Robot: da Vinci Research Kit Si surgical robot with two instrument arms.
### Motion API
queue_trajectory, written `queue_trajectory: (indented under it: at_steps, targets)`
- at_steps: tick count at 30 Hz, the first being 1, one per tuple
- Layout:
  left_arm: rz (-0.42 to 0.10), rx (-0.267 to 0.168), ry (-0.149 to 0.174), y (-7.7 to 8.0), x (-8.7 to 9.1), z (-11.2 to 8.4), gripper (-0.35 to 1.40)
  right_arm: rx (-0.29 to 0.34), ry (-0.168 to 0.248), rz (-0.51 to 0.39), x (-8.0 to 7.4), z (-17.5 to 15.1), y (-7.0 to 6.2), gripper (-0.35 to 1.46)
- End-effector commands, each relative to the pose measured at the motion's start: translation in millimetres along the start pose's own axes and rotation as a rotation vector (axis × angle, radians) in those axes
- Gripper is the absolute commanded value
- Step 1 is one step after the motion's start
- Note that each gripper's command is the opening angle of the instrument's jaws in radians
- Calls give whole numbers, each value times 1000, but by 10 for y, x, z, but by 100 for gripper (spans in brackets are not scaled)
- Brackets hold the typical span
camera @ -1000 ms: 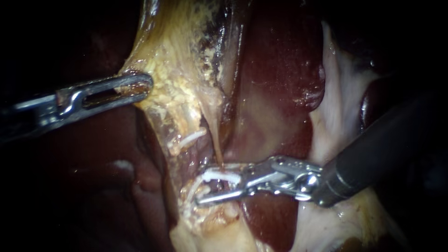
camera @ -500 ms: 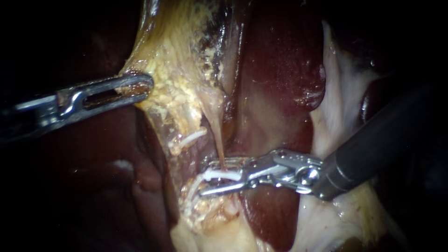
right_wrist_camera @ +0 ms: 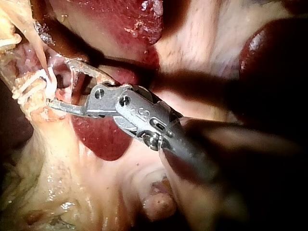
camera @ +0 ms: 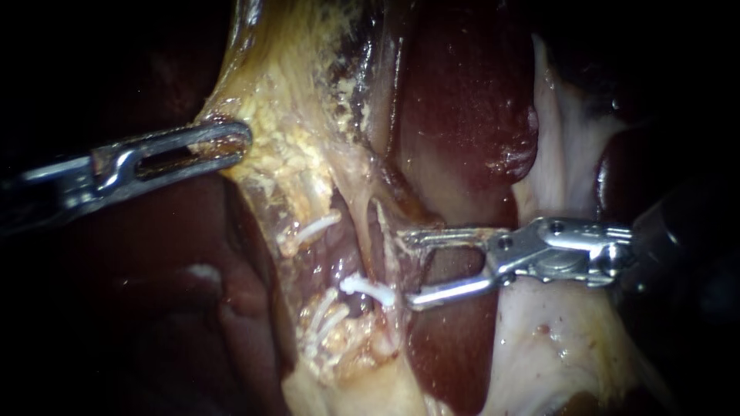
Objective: Going back first clip right tube
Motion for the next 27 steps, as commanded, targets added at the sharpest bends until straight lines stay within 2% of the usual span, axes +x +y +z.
queue_trajectory:
  at_steps: [1, 11, 15, 19, 21, 27]
  targets:
    - [0, 0, 0, 0, 0, 0, -35, -1, 0, -9, 4, -2, 0, 60]
    - [0, 0, 0, 0, 0, 0, -35, -2, 22, -59, 39, -21, -11, 60]
    - [1, 0, 0, 1, 1, 1, -35, 1, 23, -74, 47, -25, -17, 60]
    - [4, 0, -2, 7, 5, 6, -35, 1, 26, -84, 50, -26, -18, 60]
    - [7, 1, -8, 12, 12, 13, -35, 1, 26, -84, 50, -26, -18, 60]
    - [29, -28, 20, 32, 42, 49, -35, 1, 26, -95, 50, -26, -18, 60]
